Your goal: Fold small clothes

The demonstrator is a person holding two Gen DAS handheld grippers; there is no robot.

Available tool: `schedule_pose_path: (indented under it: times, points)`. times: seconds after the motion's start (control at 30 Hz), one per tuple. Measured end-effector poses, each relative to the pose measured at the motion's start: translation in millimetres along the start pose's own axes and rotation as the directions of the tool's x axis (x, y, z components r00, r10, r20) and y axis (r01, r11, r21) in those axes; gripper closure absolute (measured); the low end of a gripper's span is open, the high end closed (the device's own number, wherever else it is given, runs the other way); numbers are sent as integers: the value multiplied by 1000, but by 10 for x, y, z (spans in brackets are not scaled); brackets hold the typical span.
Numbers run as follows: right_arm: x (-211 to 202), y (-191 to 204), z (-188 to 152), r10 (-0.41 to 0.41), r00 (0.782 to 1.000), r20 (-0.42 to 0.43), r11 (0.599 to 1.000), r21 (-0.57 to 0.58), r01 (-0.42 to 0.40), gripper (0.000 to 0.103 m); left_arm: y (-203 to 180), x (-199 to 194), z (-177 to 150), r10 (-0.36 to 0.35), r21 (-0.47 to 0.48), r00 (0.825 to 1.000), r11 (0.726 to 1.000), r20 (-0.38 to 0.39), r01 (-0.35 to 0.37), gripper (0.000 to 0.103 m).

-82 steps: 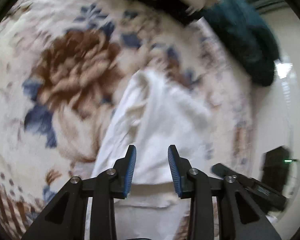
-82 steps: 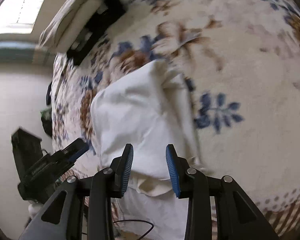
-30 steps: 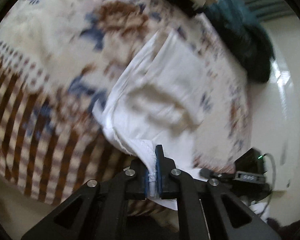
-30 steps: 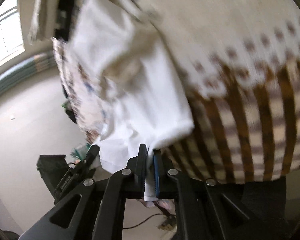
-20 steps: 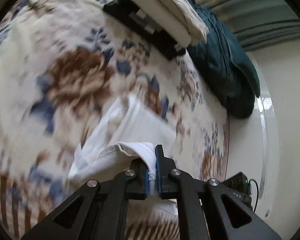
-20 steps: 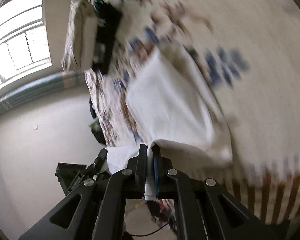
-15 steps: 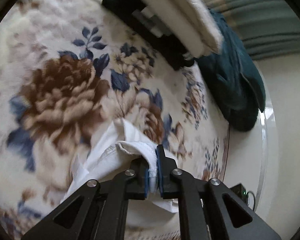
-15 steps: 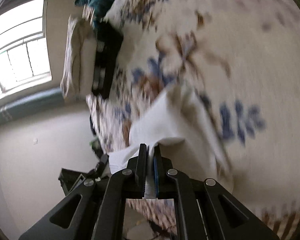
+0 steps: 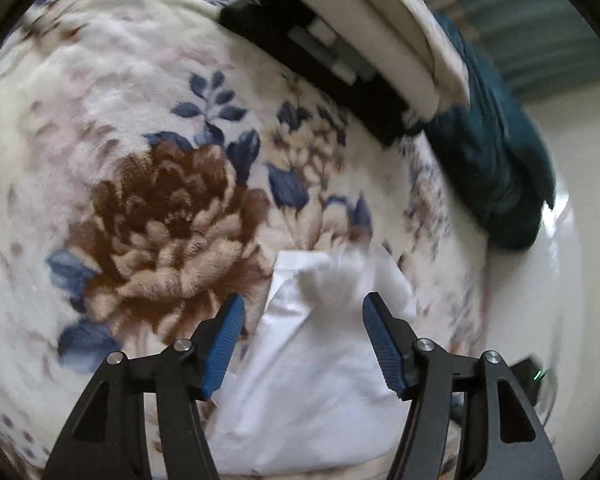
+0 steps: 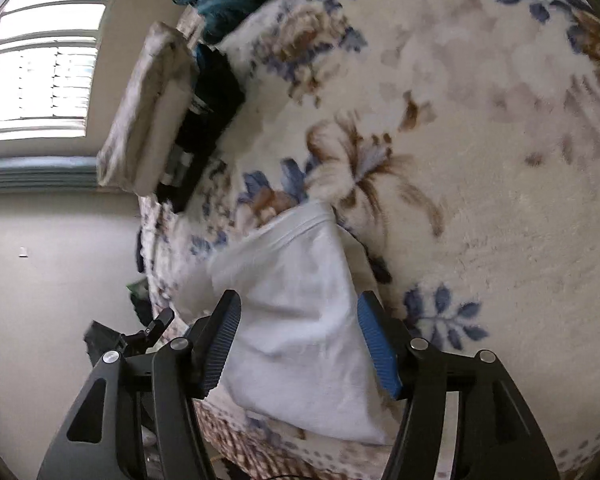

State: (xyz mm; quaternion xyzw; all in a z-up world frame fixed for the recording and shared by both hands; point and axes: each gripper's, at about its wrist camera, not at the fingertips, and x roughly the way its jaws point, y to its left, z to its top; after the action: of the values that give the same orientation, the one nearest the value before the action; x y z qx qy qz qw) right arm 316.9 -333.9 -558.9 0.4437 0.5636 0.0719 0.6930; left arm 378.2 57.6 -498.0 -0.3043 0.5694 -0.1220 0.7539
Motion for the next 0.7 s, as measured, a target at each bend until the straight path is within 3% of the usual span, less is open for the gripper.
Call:
schedule_pose_path:
  times: [0.07, 0.27, 0.3, 0.33, 0.37, 0.5, 0.7]
  points:
    - [121, -31, 60, -48, 999, -12, 999, 6, 48, 40, -40, 108, 28, 38, 47, 999, 998, -21, -37, 44]
    - [420, -38, 229, -94, 994, -53, 996, 4, 94, 41, -88, 512, 183, 35, 81, 994, 996, -104, -26, 46]
    - [470, -26, 254, -95, 994, -56, 995, 6, 95, 57, -91, 549, 209, 31, 85, 994, 996, -102, -22, 52]
    - [481, -11, 264, -99, 993, -57, 995, 2, 99, 90, -91, 552, 234, 28, 94, 996, 995, -86, -20, 91]
    - [502, 6, 284, -104, 993, -56, 995, 2, 104, 98, -89, 554, 265, 44, 110, 996, 993, -77, -35, 103]
    - [440, 86, 350, -172, 985, 18, 985, 20, 172, 101, -1, 576, 378, 78, 126, 994, 990, -76, -68, 100]
    - [584, 36, 416, -209, 977, -34, 976, 59, 211, 101, 139, 697, 441, 54, 79, 989, 996, -139, -44, 97]
